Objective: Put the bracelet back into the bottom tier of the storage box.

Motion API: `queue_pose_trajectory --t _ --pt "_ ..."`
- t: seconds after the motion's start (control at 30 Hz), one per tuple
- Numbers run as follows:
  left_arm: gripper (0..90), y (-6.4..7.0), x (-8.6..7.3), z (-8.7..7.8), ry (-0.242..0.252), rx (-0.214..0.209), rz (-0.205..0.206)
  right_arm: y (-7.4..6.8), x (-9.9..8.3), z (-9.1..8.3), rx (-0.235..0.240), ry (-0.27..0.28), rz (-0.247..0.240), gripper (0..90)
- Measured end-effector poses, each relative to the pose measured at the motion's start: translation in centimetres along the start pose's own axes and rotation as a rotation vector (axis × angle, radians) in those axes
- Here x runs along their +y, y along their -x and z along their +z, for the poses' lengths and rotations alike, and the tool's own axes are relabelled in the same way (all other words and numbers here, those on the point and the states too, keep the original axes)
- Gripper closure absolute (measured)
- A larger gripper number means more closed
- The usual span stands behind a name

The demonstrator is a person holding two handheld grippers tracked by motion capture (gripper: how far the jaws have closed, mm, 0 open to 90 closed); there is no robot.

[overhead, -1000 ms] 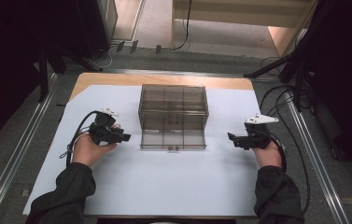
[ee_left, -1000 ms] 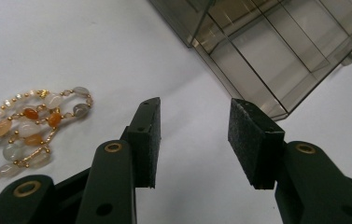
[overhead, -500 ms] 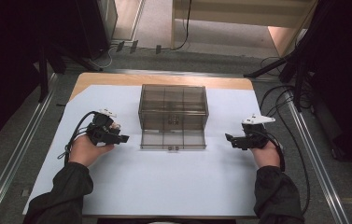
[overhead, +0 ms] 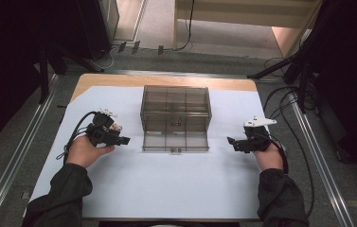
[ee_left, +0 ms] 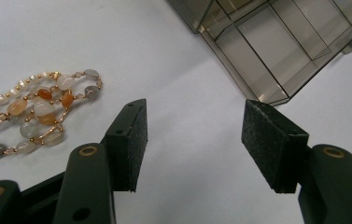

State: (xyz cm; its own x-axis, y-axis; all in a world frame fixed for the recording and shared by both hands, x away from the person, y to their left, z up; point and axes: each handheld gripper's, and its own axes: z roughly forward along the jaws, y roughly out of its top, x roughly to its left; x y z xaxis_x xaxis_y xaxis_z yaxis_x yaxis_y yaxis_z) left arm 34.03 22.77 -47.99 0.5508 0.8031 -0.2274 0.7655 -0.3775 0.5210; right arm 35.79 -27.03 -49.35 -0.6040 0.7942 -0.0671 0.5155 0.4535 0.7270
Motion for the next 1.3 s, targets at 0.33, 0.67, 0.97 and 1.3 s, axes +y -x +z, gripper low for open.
queue_pose_trajectory --t 0.33,0.67,0.97,1.3 --pt "41.1 -0.2 0.2 -0.7 0.026 -0.03 -0.011 0.0 0.0 0.0 0.004 -0.002 -0.004 17.5" --pt "40.4 -0.3 0.6 -1.2 0.015 -0.038 0.015 -0.1 0.0 0.2 0.01 -0.006 -0.002 17.5" --pt "38.2 -1.2 1.6 -2.2 -0.04 0.017 0.034 -0.2 0.0 0.3 0.011 -0.015 -0.009 17.5" --pt "32.8 -2.6 2.0 -2.1 -0.084 0.11 -0.016 -0.3 -0.1 0.3 0.005 -0.024 -0.015 17.5"
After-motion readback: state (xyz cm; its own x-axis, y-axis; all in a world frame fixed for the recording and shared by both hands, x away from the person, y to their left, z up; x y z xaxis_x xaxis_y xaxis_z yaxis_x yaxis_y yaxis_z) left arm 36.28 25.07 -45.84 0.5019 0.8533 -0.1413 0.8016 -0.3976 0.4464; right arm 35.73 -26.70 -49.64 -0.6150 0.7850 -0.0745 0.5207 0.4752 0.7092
